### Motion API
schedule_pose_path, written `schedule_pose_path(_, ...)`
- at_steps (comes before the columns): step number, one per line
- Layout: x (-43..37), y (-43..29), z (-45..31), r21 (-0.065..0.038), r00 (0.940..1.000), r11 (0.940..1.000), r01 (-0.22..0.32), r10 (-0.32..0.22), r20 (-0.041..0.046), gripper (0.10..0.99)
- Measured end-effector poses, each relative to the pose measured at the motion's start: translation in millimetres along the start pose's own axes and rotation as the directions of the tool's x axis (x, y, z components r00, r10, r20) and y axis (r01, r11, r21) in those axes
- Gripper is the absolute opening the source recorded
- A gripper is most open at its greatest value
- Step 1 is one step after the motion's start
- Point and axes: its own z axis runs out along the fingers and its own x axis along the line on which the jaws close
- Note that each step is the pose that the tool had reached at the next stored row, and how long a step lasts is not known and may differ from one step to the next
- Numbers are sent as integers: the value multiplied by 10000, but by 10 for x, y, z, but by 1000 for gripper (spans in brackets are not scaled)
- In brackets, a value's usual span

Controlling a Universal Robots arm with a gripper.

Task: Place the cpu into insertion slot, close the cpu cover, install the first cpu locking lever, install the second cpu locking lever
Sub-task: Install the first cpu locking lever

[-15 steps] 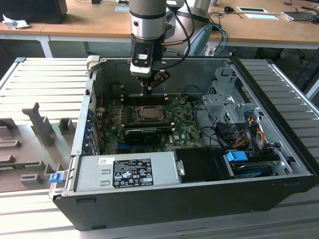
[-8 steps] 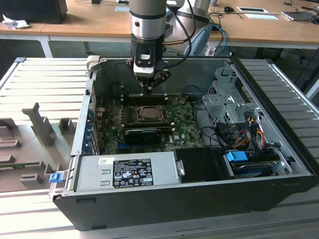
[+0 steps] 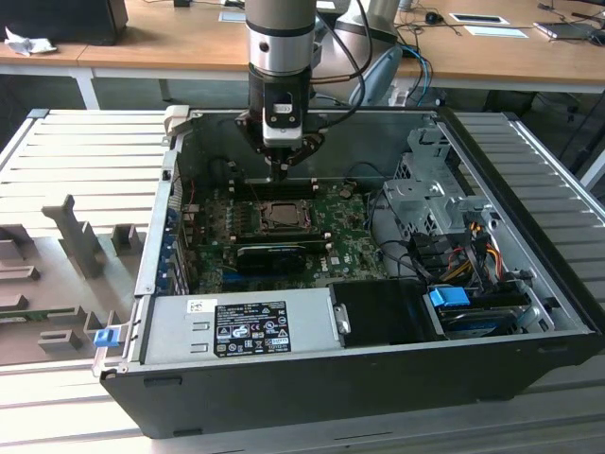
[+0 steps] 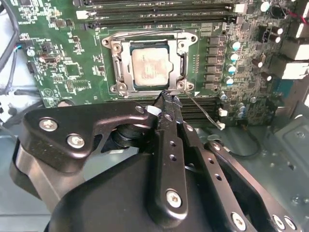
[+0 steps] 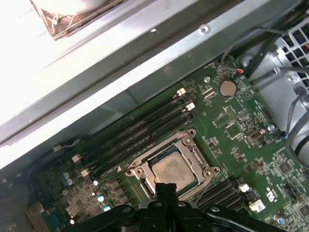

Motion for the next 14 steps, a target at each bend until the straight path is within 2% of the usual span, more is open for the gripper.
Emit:
schedule_pose_path(3, 0, 0, 1, 1, 9990, 9990, 446, -446, -22, 106)
schedule_pose_path(6, 0, 0, 1, 0, 9943, 9943, 1068, -1068, -54, 106)
schedule_pose_path(11, 0, 0, 1, -1, 9876, 9877, 1567, -1567, -79, 106)
schedule_pose_path(14, 0, 0, 1, -3, 9787, 9788, 2049, -2048, -104, 106)
